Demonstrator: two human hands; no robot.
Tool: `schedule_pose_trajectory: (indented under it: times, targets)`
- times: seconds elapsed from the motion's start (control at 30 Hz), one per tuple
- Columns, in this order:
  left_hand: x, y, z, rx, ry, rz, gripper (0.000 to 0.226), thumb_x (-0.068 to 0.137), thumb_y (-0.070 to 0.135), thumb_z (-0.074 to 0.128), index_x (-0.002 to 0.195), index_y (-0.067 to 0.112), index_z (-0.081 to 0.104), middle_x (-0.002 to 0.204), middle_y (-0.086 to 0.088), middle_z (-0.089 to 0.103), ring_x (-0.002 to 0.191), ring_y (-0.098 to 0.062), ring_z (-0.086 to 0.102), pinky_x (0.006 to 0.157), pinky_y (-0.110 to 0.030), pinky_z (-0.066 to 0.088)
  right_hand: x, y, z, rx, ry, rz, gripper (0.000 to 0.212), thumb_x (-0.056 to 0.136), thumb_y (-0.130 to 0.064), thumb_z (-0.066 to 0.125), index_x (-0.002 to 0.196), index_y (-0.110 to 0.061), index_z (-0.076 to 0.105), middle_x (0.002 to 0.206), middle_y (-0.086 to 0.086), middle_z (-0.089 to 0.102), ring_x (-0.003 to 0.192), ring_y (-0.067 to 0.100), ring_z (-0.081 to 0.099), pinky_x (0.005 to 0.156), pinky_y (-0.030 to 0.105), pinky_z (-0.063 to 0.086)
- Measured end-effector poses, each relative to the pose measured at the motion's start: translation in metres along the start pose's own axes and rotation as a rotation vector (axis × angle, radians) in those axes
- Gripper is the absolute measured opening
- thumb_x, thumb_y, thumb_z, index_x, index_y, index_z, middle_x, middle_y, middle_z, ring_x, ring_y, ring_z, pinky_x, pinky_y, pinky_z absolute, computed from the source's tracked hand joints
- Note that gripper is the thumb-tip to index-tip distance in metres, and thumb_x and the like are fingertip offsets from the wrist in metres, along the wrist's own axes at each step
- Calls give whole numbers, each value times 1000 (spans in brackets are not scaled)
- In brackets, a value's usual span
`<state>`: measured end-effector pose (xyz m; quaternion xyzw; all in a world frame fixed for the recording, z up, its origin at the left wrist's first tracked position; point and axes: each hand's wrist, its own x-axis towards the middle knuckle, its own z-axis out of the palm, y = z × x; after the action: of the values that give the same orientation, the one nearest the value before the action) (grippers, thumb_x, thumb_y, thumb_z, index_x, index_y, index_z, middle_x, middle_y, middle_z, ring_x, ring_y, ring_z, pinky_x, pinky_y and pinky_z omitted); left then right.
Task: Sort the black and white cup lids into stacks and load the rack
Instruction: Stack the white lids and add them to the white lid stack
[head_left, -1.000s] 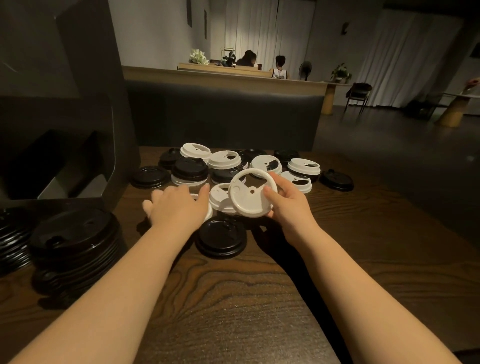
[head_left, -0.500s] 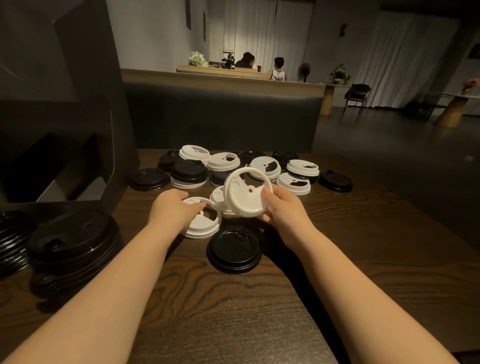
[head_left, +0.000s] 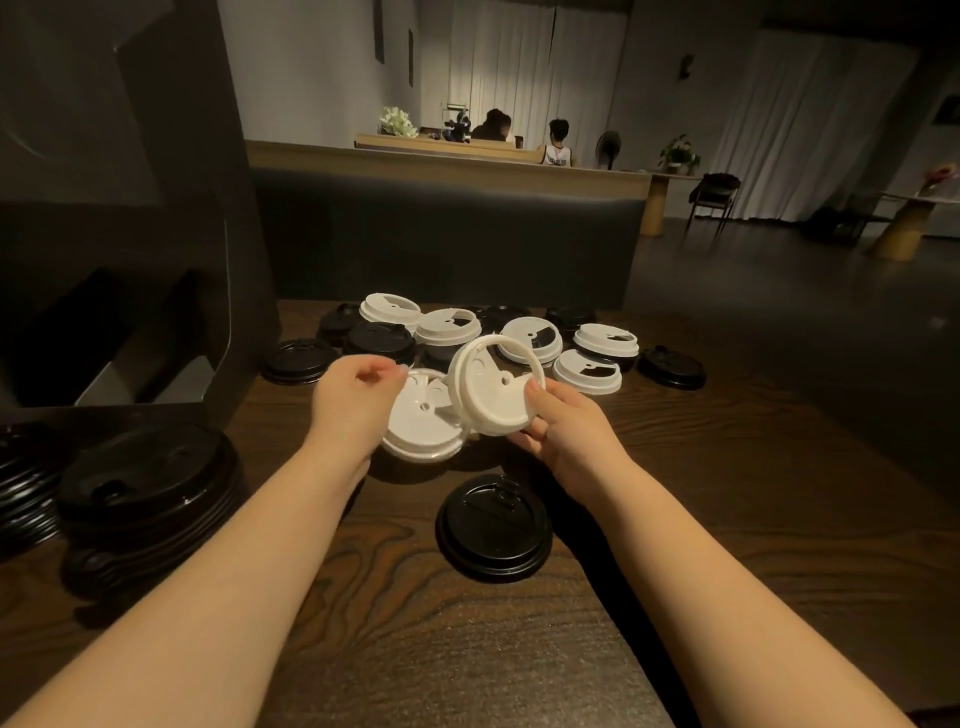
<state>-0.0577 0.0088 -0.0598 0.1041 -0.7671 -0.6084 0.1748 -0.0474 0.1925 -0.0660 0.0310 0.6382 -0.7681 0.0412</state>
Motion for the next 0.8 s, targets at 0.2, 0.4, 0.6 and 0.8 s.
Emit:
schedule_pose_trajectory:
  times: [0.2, 0.4, 0.6, 0.8]
  targets:
    - [-13, 3, 10, -339, -21, 8, 44, 98, 16, 52, 141, 18, 45, 136, 3, 53, 119, -6, 49, 98, -23, 40, -3, 4, 5, 31, -146, -13, 21, 100, -24, 47, 111, -14, 62, 104, 3, 72, 100, 18, 67, 89, 34, 53]
    - [-29, 10, 25, -564, -152, -66, 32, 95, 9, 53, 94, 30, 77, 100, 10, 74, 103, -10, 61, 93, -30, 47, -5, 5, 11, 25, -175, -47, 19, 100, -24, 46, 109, -15, 60, 101, 2, 73, 92, 18, 71, 75, 34, 59]
    - [-30, 10, 26, -670, -260, -124, 29, 102, 36, 35, 105, 21, 60, 95, 4, 70, 93, -11, 64, 79, -29, 51, -5, 8, 12, -40, -98, -99, 20, 100, -23, 46, 115, -14, 57, 111, 7, 68, 98, 20, 68, 74, 31, 59]
    - [-36, 0, 29, -436, -292, 60, 35, 88, 16, 65, 116, 28, 46, 111, 3, 63, 101, -10, 64, 79, -25, 53, -8, 4, 12, -67, -108, -202, 18, 99, -16, 48, 111, -13, 60, 100, 4, 71, 92, 16, 70, 75, 34, 59]
